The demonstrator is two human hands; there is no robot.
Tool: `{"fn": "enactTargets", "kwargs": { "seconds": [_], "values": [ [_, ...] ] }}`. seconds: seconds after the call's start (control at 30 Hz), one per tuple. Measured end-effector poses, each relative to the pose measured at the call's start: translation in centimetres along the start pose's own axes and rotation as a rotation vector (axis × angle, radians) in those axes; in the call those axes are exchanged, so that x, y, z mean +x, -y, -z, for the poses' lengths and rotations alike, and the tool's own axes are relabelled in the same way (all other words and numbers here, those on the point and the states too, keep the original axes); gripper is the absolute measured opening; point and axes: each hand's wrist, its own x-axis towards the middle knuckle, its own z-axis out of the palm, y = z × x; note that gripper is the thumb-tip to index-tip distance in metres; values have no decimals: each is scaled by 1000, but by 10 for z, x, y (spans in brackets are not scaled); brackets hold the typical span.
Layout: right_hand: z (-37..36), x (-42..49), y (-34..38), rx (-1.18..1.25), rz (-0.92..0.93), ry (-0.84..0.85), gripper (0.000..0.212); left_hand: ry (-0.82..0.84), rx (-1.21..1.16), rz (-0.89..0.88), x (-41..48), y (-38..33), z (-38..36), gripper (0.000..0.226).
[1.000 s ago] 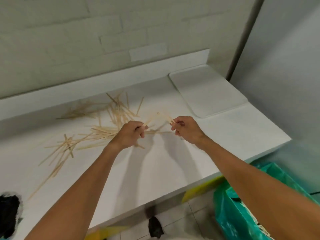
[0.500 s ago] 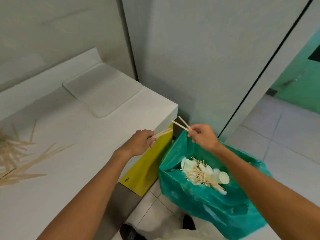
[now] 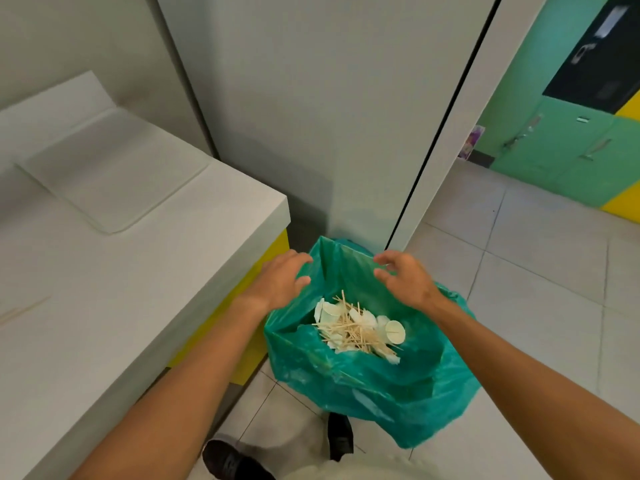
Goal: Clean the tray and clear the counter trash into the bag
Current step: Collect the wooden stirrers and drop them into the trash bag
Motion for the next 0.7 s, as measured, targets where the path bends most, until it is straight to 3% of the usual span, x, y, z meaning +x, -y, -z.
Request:
{"fn": "enactTargets", "kwargs": {
  "seconds": [0.33, 0.53, 0.7],
  "values": [
    [-63, 31, 127, 30, 437, 64, 30, -343, -162, 84, -82, 65, 60, 40],
    [-128, 33, 226, 54, 664, 157, 29, -523, -134, 264, -167, 125, 99, 41],
    [-208, 19, 309, 52, 788, 345, 29, -639, -95, 472, -263, 189, 119, 42]
  ]
}}
